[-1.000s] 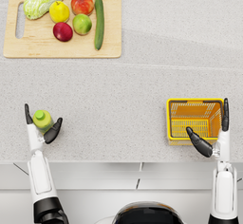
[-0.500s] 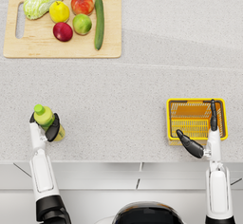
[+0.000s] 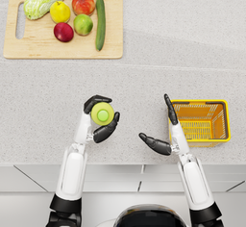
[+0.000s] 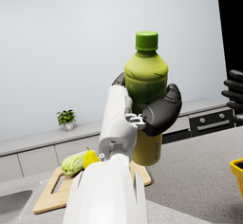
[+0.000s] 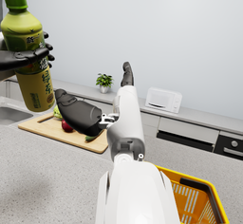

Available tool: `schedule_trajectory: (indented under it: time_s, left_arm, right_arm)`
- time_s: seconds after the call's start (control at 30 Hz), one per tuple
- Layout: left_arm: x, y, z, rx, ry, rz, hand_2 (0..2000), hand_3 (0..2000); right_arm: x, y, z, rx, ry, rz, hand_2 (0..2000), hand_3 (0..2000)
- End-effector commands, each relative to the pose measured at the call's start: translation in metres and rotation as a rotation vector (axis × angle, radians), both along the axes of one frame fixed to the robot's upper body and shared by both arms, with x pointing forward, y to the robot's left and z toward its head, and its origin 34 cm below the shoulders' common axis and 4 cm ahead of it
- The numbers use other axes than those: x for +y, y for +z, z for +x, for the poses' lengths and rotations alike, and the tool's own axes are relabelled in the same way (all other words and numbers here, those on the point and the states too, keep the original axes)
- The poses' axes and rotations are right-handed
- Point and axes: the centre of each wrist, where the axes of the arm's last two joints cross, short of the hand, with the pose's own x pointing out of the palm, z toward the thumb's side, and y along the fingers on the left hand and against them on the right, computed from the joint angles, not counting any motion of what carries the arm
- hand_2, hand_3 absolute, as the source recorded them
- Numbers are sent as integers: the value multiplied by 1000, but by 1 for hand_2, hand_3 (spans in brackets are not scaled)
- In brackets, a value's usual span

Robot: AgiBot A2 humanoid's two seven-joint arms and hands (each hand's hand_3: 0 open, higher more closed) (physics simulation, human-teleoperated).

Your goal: Pick up the green tea and place it into the yellow basket

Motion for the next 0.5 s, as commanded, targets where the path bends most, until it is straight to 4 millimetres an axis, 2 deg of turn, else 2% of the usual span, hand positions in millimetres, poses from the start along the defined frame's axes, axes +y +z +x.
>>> schedule_trajectory:
  time_s: [0.03,0.27,0.37,0.47,0.5]
  left_arm:
    - [-39,21,-4,-70,-125,-6,2000,2000]
    - [-88,1,-19,-18,-296,64,2000,2000]
    - [-92,-13,-24,23,-317,89,2000,2000]
    - [-94,-13,-26,21,-309,95,2000,2000]
    - [-93,-12,-27,14,-305,96,2000,2000]
  right_arm:
    - [24,6,6,-8,66,3,0,0]
    - [37,20,12,-39,90,35,0,0]
    - [35,28,16,-56,89,50,0,0]
    - [36,36,20,-82,195,-46,0,0]
    - [34,35,19,-75,196,-19,1361,327]
